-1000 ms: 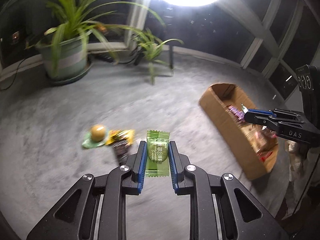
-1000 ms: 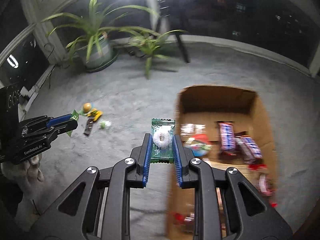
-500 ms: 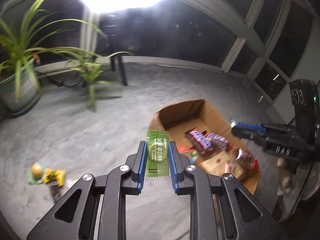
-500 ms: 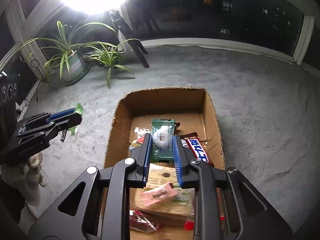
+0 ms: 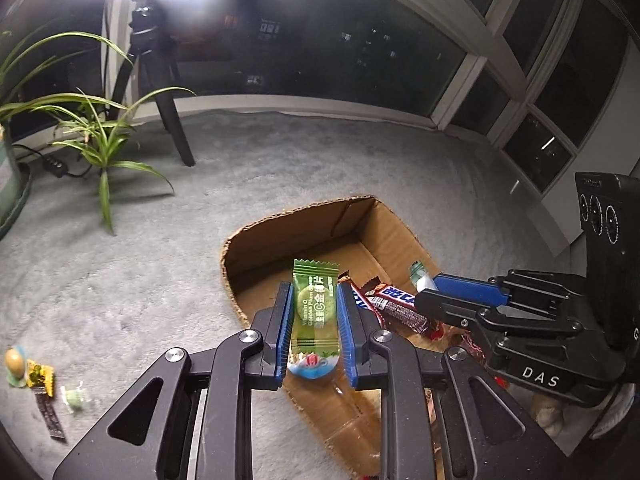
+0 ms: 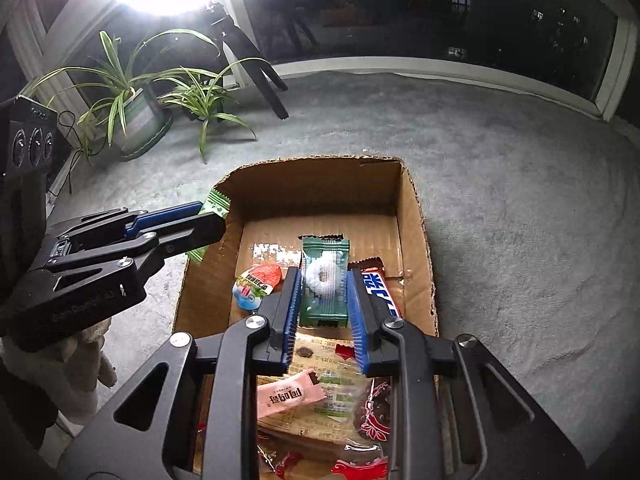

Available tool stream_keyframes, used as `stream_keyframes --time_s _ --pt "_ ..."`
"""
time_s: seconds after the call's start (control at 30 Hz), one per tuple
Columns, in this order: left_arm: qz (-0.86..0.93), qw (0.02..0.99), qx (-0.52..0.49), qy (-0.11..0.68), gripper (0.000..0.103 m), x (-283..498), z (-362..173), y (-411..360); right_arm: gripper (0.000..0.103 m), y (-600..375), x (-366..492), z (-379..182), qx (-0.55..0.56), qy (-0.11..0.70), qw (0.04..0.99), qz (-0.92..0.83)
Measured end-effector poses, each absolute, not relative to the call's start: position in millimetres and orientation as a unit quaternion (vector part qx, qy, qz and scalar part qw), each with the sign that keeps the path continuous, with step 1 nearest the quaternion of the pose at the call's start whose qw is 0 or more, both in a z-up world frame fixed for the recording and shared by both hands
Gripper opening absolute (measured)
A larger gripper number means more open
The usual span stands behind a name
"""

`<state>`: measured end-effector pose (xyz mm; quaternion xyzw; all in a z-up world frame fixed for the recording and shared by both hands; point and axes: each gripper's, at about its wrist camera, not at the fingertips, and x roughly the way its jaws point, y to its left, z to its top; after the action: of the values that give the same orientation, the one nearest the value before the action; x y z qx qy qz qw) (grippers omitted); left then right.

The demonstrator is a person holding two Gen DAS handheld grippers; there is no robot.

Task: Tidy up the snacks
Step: 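Carry both packets into the box and open both tools, then move both open tools back to the round treat and clear packet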

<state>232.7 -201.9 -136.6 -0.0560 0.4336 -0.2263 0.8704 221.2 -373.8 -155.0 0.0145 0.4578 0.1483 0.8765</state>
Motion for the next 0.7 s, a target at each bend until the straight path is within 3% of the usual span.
stream_keyframes --time_s 0.07,0.17,0.7 --pt "-0.223 0.87 -0.054 0.435 0.023 233.3 -136.4 -203.3 0.039 -375.1 220.8 -155.3 0.014 0.455 0.878 0.145" --pt "-0.223 0.871 -0.051 0.435 0.034 232.1 -135.3 -203.5 0.046 -377.2 220.2 -155.1 0.018 0.453 0.88 0.143" --pt "-0.208 0.879 -0.063 0.425 0.035 215.7 -126.3 -167.2 0.05 -358.8 206.9 -135.0 0.031 0.428 0.89 0.151"
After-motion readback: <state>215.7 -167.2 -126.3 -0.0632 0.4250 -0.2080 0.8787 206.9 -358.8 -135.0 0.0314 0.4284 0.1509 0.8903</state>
